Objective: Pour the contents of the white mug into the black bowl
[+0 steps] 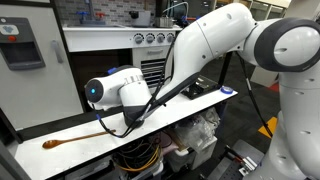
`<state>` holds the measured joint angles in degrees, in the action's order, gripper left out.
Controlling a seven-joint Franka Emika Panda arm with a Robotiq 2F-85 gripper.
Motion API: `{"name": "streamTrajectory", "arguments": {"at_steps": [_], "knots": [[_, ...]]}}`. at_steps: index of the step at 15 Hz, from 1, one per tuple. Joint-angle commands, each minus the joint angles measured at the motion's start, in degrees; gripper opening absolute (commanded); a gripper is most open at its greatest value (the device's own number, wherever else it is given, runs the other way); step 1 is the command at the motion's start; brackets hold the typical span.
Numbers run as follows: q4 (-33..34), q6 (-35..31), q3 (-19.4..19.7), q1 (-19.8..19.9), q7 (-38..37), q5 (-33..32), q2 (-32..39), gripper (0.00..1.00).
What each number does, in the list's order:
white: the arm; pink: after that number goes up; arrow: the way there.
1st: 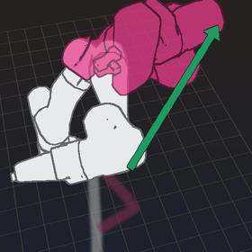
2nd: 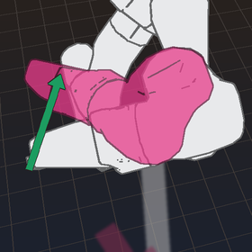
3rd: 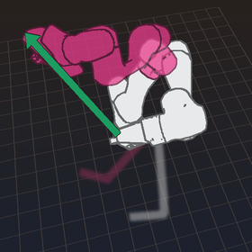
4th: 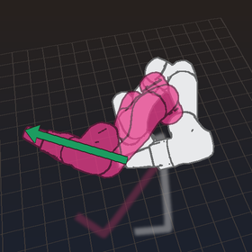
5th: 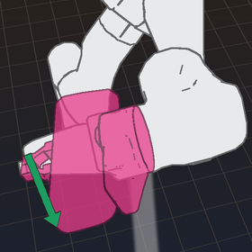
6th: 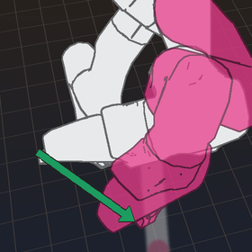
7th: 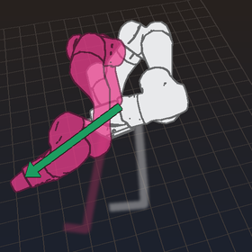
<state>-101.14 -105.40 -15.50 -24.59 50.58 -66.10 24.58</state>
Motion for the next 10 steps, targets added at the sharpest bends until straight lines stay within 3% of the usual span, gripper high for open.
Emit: {"name": "streamTrajectory", "arguments": {"at_steps": [1,10], "knots": [[1.19,2.58,-0.69,-0.52,1.52,-3.17,1.83,0.02],[1.26,4.0,-0.97,-1.92,2.47,-7.26,3.21,0.02]]}}
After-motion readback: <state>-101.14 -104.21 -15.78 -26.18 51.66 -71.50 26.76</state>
